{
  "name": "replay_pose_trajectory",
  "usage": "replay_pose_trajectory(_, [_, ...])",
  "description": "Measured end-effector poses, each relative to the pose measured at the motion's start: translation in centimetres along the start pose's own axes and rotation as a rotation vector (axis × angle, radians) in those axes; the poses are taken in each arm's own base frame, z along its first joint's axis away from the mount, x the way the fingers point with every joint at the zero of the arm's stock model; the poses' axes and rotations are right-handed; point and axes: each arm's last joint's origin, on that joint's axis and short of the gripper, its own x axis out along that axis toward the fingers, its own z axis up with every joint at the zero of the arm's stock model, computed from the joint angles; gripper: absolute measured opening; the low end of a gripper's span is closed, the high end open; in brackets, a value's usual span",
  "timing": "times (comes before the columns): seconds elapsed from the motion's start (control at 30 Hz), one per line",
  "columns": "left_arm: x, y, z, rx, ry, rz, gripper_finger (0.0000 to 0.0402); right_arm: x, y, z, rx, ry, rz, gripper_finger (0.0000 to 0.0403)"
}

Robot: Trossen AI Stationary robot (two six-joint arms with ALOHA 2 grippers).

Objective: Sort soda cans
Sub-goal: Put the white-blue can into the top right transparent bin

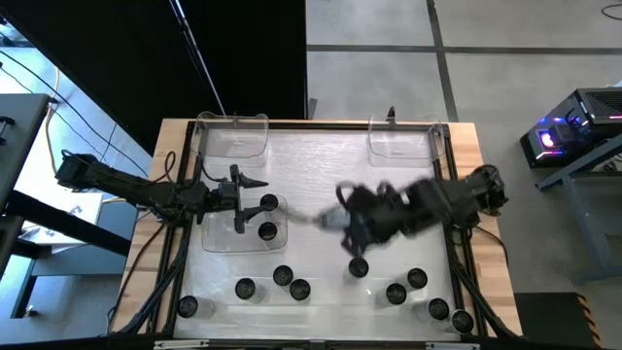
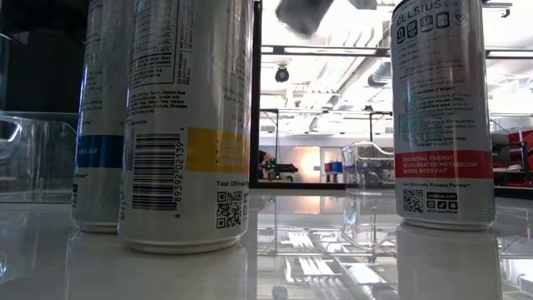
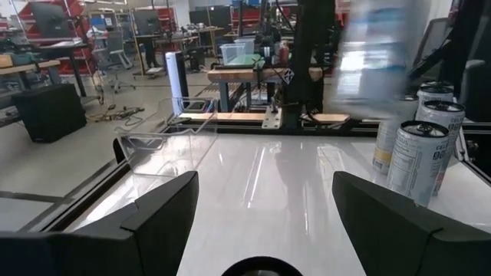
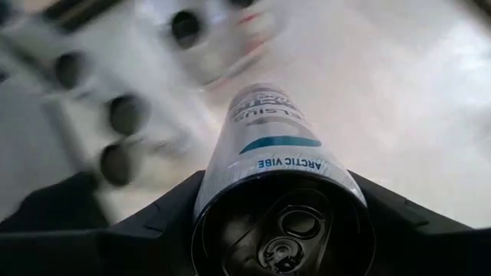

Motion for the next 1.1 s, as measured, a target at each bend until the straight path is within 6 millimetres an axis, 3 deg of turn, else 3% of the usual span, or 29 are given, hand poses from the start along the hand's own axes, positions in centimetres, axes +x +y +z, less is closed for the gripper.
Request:
replay_pose_trajectory(0.1, [0.0,0.0,0.0,0.000,0.000,0.000,0.0294,1.5,-3.1,3.3,-0.016,-0.013,-0.066,0.0237])
replay_pose_trajectory(0.27, [0.0,0.0,0.0,0.000,0.000,0.000,0.0294,3.5,-10.2,8.2,0.025,0.007,-0.174,0.0237])
replay_pose_trajectory(0.47, [0.0,0.0,0.0,-0.012,-0.004,0.000,0.0294,3.8,-19.4,11.5,0.126,0.016,-0.302,0.0237])
replay_pose_trajectory(0.67, [0.0,0.0,0.0,-0.036,-0.004,0.002,0.0294,0.6,-27.0,11.7,0.295,-0.033,-0.372,0.0237])
replay_pose_trajectory(0.8, [0.0,0.1,0.1,-0.040,-0.009,0.052,0.0294,-0.2,-30.1,11.4,0.352,-0.029,-0.393,0.0237])
replay_pose_trajectory(0.9, [0.0,0.2,0.1,-0.040,-0.007,0.078,0.0294,1.2,-31.6,10.6,0.381,0.053,-0.393,0.0237])
replay_pose_trajectory(1.1, [0.0,0.2,0.0,-0.052,-0.004,0.079,0.0294,6.2,-34.6,7.7,0.379,0.327,-0.387,0.0237])
